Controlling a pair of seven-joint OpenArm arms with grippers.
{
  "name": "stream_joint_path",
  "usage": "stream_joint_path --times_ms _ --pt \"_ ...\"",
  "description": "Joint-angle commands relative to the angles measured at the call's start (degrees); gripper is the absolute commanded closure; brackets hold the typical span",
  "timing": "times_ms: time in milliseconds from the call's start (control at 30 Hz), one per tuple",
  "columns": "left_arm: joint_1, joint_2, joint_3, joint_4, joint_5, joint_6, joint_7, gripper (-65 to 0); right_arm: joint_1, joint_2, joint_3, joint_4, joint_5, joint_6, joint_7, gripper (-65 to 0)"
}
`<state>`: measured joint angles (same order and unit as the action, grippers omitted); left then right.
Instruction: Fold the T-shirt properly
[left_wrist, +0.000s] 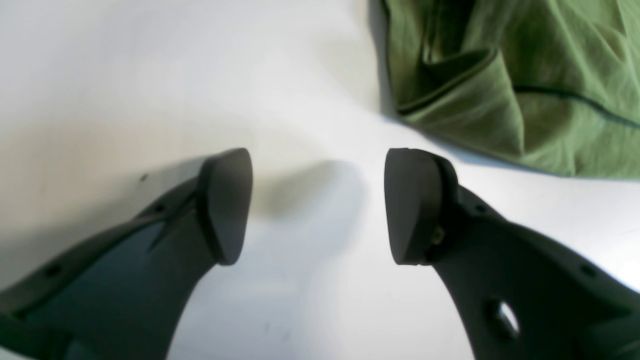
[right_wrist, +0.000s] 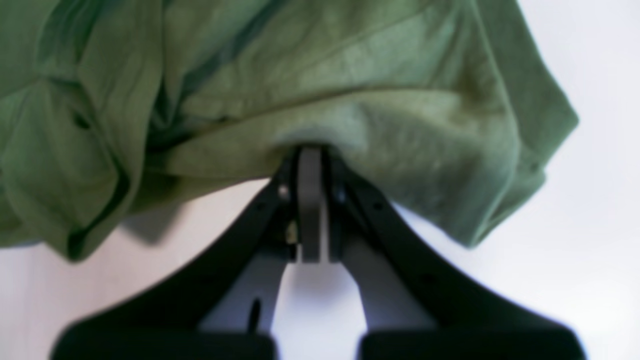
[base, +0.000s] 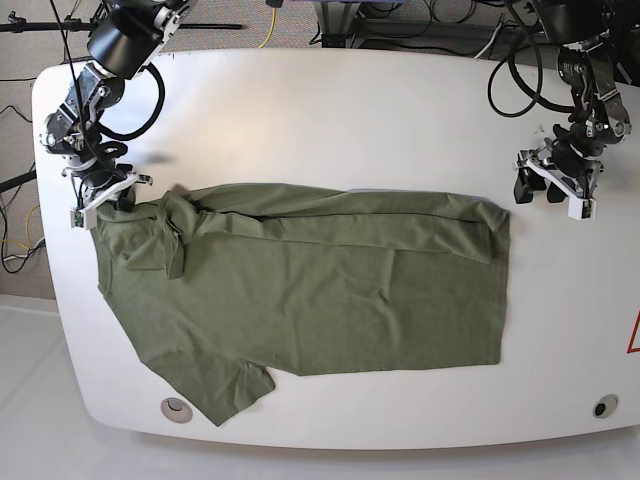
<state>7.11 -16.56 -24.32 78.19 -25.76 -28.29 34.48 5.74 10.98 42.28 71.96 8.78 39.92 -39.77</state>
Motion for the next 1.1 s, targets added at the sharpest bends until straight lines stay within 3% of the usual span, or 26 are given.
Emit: stream_joint_path --times_ms 0,400,733,800,1067 --pt "-0.7 -0.4 -0.1 0.6 -0.6 -0.1 -0.4 -40.2 1.2 1.1 0.1 -0.1 0.2 0.1 0.9 -0.9" --pt "-4.5 0.2 0.8 -2.4 -1.0 -0.6 0.6 -38.7 2.1 0.5 0.1 -1.7 -1.1 0.1 2.4 -0.7" --pt "-5.2 1.1 1.6 -1.9 -0.1 -0.2 0.9 -15.2 0.9 0.5 -0.2 0.3 -1.1 0.1 1.4 -0.2" --pt "-5.1 1.0 2.7 -1.6 -0.9 -0.1 0.6 -14.6 0.5 0.5 0.1 0.3 -1.1 0.1 1.3 -0.5" --pt "-5.0 0.9 4.0 -1.4 -1.1 -0.2 0.8 -24.7 -0.4 0.5 0.3 1.3 -1.2 0.1 1.0 -0.4"
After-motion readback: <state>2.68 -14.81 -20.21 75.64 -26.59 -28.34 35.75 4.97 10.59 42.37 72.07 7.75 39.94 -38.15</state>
